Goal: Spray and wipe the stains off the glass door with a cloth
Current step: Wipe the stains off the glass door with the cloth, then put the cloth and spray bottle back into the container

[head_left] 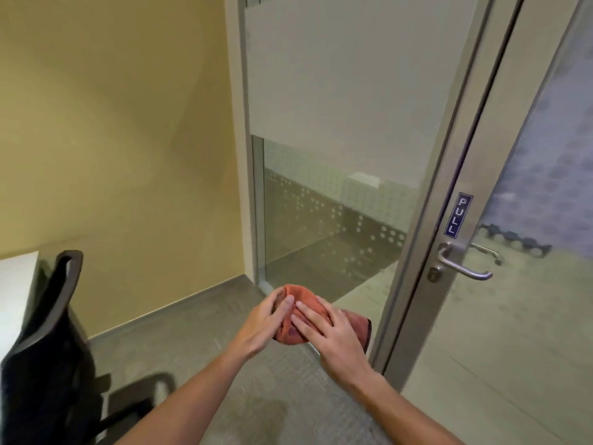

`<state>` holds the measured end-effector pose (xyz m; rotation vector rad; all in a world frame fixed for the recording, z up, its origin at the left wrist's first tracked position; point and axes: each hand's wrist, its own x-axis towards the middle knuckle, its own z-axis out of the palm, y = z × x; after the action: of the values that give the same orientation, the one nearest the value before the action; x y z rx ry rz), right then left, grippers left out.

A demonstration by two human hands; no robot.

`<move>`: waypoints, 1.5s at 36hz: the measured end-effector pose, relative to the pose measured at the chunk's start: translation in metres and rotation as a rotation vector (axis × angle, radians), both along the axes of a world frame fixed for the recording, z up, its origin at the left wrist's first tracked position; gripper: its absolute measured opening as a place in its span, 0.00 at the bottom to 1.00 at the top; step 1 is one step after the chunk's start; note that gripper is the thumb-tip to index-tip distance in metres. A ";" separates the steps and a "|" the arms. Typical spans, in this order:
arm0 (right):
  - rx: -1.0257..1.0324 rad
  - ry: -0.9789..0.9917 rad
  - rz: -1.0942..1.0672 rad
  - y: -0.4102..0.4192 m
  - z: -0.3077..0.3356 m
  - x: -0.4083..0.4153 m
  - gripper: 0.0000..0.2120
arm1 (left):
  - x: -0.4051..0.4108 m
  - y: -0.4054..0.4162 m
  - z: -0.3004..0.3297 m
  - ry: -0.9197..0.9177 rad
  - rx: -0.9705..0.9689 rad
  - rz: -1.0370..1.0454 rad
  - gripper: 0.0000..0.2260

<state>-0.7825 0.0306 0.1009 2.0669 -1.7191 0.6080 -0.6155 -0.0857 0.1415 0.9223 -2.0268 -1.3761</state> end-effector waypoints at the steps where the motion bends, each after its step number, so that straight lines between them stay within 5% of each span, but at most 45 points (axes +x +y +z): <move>1: -0.002 0.014 0.015 -0.004 0.000 0.011 0.33 | 0.012 -0.002 0.001 0.021 0.024 -0.004 0.26; 6: 0.030 0.031 0.056 -0.023 0.005 0.064 0.30 | 0.065 -0.015 -0.001 0.084 0.080 0.044 0.14; 12: 0.118 -0.037 0.143 -0.044 0.003 0.121 0.41 | 0.122 -0.029 -0.007 0.071 0.058 0.155 0.09; 19: 0.198 -0.110 0.247 -0.061 0.004 0.175 0.38 | 0.173 -0.040 -0.010 0.048 0.027 0.276 0.08; 26: 0.275 -0.406 0.339 -0.076 -0.001 0.202 0.27 | 0.212 -0.046 -0.011 -0.053 -0.051 0.340 0.07; 30: 0.265 -0.514 0.376 -0.098 -0.005 0.215 0.32 | 0.231 -0.045 -0.006 -0.103 -0.083 0.376 0.07; 40: 0.092 -0.303 0.622 -0.151 -0.035 0.259 0.61 | 0.271 -0.051 0.024 -0.064 -0.028 0.566 0.11; 49: -0.177 -0.445 0.677 -0.168 -0.040 0.303 0.57 | 0.294 -0.037 0.043 0.244 0.196 0.701 0.11; 54: -0.160 -0.519 0.803 -0.176 -0.026 0.319 0.55 | 0.314 -0.023 0.045 0.281 0.211 0.862 0.11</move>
<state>-0.4633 -0.1451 0.0751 2.5892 -0.9134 1.5691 -0.3011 -0.1091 0.1866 1.3794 -1.0598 -1.1279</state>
